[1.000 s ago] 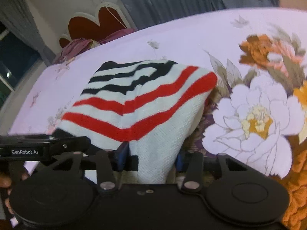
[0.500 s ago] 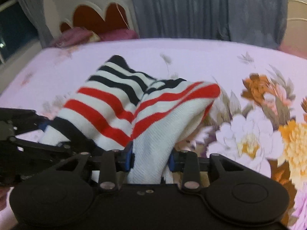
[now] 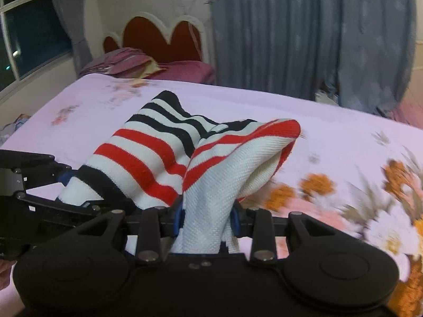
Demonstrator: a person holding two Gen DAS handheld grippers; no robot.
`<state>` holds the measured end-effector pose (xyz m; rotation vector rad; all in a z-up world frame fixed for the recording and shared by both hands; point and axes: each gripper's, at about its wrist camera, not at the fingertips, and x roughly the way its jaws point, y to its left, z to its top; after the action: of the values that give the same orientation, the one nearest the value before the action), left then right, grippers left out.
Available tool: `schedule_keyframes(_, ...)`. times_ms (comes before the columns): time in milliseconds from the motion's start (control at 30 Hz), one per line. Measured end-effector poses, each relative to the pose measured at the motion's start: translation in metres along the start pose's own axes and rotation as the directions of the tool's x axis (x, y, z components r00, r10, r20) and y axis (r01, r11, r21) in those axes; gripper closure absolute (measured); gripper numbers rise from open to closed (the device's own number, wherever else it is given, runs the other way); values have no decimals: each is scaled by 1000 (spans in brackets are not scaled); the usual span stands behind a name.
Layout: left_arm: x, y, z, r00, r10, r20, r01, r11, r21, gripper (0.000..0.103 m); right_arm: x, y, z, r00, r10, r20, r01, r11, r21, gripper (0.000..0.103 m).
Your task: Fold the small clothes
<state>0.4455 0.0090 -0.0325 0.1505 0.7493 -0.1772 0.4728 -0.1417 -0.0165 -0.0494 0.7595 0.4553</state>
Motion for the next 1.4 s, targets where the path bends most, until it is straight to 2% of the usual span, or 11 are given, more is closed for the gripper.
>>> schedule_keyframes(400,32,124,-39,999,4,-39,-6,998,-60,52,78,94,19,999,21,-35,-22,1000,-19,70)
schedule_keyframes(533,64,149,-65,997,-50,-64,38,984,-174,23,122,88,-2,989,-51,-140,54,998,17,67)
schedule_keyframes(633,72,167,-74,989,-137,-57,115,951,-288,23,123,72,-9,993,-16,-121,28,994,102,64)
schedule_keyframes(767,62,164,-65,992,-118,-52,104,970,-218,23,122,79,-2,989,-35,-144,46,996,75,64)
schedule_keyframes(833,42,162,-58,996,-84,-7,82,984,-158,29,115,80,5,988,-47,-149,60,995,85,60)
schedule_keyframes(900,27,171,-50,996,-81,47,87,984,-155,34,96,86,15,988,-131,-76,134,990,35,50)
schedule_keyframes(967,23,172,-39,992,-103,69,112,982,-153,46,86,90,23,987,-158,-26,158,987,9,50)
schedule_keyframes(1067,47,155,-28,991,-134,5,134,987,-84,69,91,102,36,992,-128,-21,127,991,-44,71)
schedule_keyframes(1100,58,151,-28,989,-144,-38,141,987,-82,71,100,108,36,990,-132,-49,127,989,-80,83)
schedule_keyframes(1200,76,144,-35,989,-126,-75,120,990,-77,71,134,106,21,967,-185,-172,164,978,-129,86)
schedule_keyframes(1400,73,140,-36,992,-103,-73,100,994,-52,71,128,103,11,974,-185,-132,173,980,-98,84)
